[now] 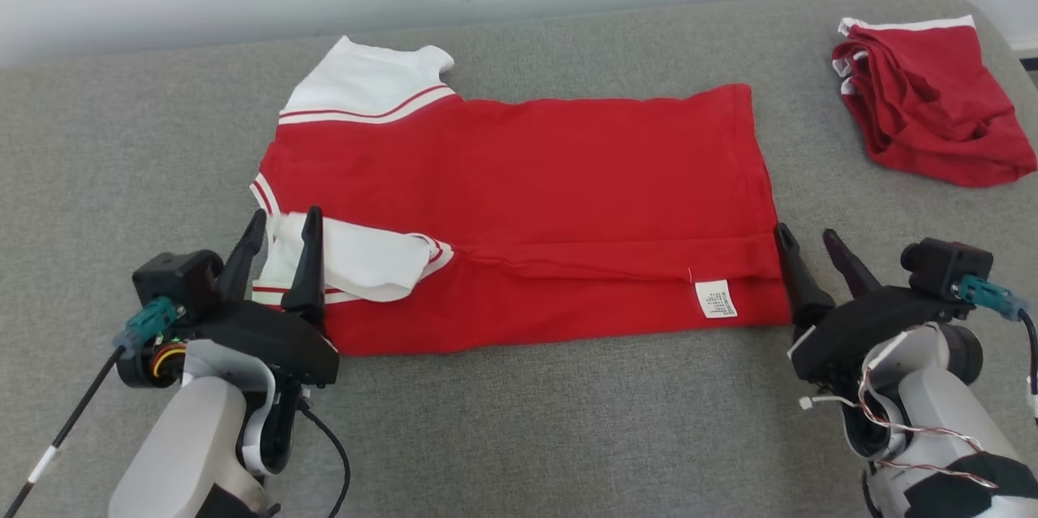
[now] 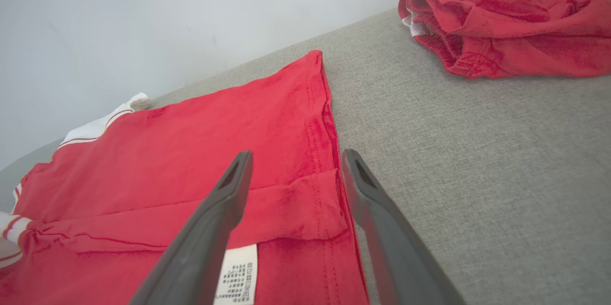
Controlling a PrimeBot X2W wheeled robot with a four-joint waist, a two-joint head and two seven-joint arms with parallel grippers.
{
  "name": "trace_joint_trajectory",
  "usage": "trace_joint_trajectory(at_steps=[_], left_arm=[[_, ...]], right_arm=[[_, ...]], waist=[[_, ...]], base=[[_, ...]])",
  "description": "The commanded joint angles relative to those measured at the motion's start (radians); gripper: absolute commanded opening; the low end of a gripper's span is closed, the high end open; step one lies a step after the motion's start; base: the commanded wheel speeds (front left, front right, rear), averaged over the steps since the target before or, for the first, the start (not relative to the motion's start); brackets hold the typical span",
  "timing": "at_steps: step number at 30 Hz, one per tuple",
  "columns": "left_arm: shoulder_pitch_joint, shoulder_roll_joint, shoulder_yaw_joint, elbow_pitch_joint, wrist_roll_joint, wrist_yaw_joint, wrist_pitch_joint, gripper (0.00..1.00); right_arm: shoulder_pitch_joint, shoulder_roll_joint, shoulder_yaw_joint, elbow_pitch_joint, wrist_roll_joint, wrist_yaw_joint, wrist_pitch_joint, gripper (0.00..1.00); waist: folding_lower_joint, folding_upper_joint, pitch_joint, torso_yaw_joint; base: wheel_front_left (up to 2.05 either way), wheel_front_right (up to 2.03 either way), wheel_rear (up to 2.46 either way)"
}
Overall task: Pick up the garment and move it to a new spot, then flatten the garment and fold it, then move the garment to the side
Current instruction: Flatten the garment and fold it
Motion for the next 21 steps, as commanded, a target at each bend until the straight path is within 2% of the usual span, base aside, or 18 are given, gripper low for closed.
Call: trace_joint_trajectory(at_steps=[1, 10, 21], left_arm=[[0.017, -0.005, 0.011, 0.012, -0.009, -0.003, -0.017, 1.0], [0.155, -0.013, 0.053, -0.007, -0.021, -0.002, -0.049, 1.0], [0.209, -0.008, 0.038, 0.007, -0.005, 0.005, -0.04, 1.0]], right_arm=[[0.02, -0.021, 0.012, 0.013, -0.003, -0.003, -0.021, 1.0], [0.113, -0.08, 0.051, 0.046, 0.017, -0.003, -0.064, 1.0], [0.095, -0.067, 0.076, 0.087, 0.001, -0.003, -0.073, 1.0]], waist=[[-0.0001, -0.0002, -0.017, 0.007], [-0.0001, -0.0002, -0.06, 0.032], [-0.0001, -0.0002, -0.036, 0.036]], base=[[0.0, 0.0, 0.0], [0.0, 0.0, 0.0], [0.0, 0.0, 0.0]])
